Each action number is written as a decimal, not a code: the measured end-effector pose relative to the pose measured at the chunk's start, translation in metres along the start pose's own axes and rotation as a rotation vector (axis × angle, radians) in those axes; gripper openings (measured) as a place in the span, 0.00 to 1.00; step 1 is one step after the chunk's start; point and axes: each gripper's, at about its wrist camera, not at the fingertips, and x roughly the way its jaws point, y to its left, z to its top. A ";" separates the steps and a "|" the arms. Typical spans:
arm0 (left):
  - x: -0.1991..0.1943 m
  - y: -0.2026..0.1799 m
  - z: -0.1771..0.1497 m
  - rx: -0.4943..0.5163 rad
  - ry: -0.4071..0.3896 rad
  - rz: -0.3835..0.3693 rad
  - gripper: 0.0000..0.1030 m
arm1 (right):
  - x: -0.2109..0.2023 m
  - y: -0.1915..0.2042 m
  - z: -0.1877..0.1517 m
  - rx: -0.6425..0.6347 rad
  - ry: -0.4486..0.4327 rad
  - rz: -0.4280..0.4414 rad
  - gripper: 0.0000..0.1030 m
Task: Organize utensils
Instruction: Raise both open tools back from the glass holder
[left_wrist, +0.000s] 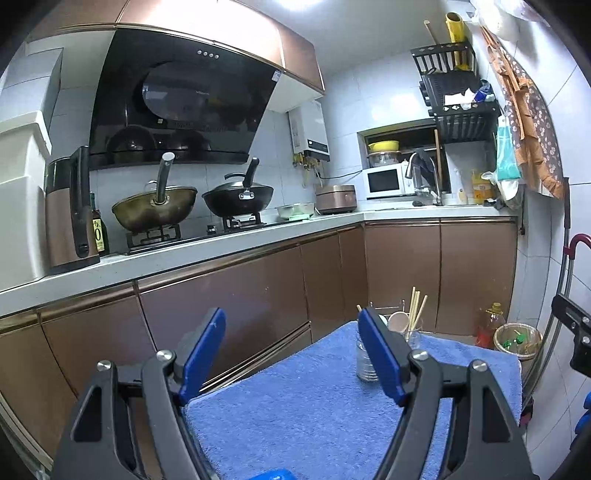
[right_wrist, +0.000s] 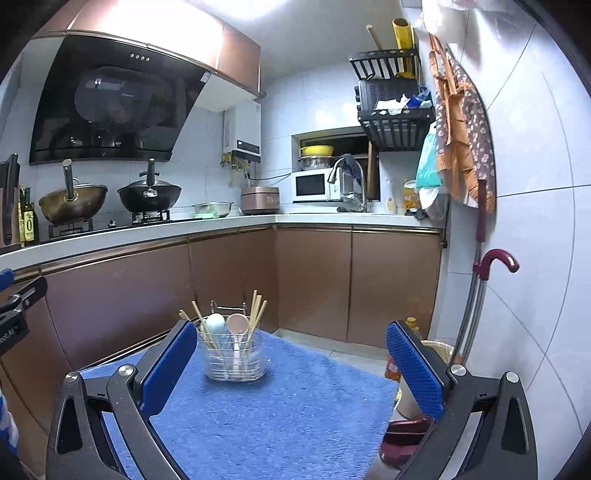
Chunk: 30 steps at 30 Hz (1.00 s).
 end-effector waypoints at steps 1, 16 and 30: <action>-0.001 0.001 0.000 -0.004 0.000 0.003 0.71 | -0.001 -0.001 0.000 0.002 -0.004 -0.006 1.00; 0.004 -0.004 -0.008 0.012 0.024 -0.007 0.71 | 0.004 -0.007 -0.009 0.017 0.018 -0.018 1.00; 0.013 -0.006 -0.014 0.002 0.043 -0.018 0.71 | 0.016 -0.008 -0.016 0.010 0.043 -0.029 1.00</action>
